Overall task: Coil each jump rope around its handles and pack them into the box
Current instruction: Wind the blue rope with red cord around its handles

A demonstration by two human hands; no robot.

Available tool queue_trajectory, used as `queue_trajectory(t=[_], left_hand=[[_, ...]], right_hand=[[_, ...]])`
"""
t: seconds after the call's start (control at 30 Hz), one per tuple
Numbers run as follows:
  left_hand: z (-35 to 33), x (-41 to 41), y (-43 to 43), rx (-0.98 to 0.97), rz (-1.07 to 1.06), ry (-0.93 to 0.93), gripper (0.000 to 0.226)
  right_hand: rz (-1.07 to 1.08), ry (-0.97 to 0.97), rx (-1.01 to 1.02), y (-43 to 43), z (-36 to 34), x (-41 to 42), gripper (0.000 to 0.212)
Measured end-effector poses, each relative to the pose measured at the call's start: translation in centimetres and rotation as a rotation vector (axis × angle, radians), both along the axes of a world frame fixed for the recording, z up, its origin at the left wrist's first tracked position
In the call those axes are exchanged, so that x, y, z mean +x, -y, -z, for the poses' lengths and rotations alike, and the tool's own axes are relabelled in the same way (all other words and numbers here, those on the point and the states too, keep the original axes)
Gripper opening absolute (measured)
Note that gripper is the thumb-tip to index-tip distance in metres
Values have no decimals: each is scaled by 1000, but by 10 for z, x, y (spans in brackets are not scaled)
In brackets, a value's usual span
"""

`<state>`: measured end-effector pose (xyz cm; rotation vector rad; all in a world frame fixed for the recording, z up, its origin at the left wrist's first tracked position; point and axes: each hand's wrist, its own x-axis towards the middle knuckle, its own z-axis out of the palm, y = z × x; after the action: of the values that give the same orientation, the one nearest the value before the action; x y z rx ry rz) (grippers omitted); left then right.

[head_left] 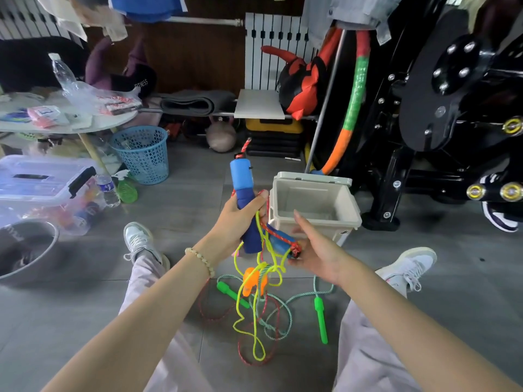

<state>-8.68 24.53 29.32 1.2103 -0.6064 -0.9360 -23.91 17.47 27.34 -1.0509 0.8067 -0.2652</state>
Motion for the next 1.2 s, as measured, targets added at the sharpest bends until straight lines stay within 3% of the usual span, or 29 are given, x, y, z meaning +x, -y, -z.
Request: queue_trajectory(t=[0.13, 0.27, 0.37, 0.5, 0.73, 0.83, 0.9, 1.03, 1.2], left_hand=[[-7, -7, 3, -22, 57, 138, 21], [2, 2, 3, 40, -104, 219, 21], [15, 5, 0, 86, -242, 139, 24], [23, 0, -3, 122, -256, 28, 25], [27, -5, -6, 176, -115, 80, 22], [26, -7, -7, 136, -62, -10, 22], [24, -8, -7, 102, -73, -95, 19], [19, -12, -5, 58, -31, -171, 17], [18, -5, -1, 82, -303, -291, 20]], right_hand=[[-164, -12, 131, -9, 3, 6, 36], [-51, 84, 245, -5, 4, 11, 20], [-101, 69, 146, 0, 2, 7, 15], [-120, 37, 22, 1, -2, 3, 6], [58, -19, -134, 4, 7, 9, 50], [6, -79, -254, 10, 4, 6, 61], [-45, -89, -220, 10, 5, 7, 67], [-82, -89, -111, 7, 7, 9, 56], [209, -52, -49, 16, 14, 8, 48]])
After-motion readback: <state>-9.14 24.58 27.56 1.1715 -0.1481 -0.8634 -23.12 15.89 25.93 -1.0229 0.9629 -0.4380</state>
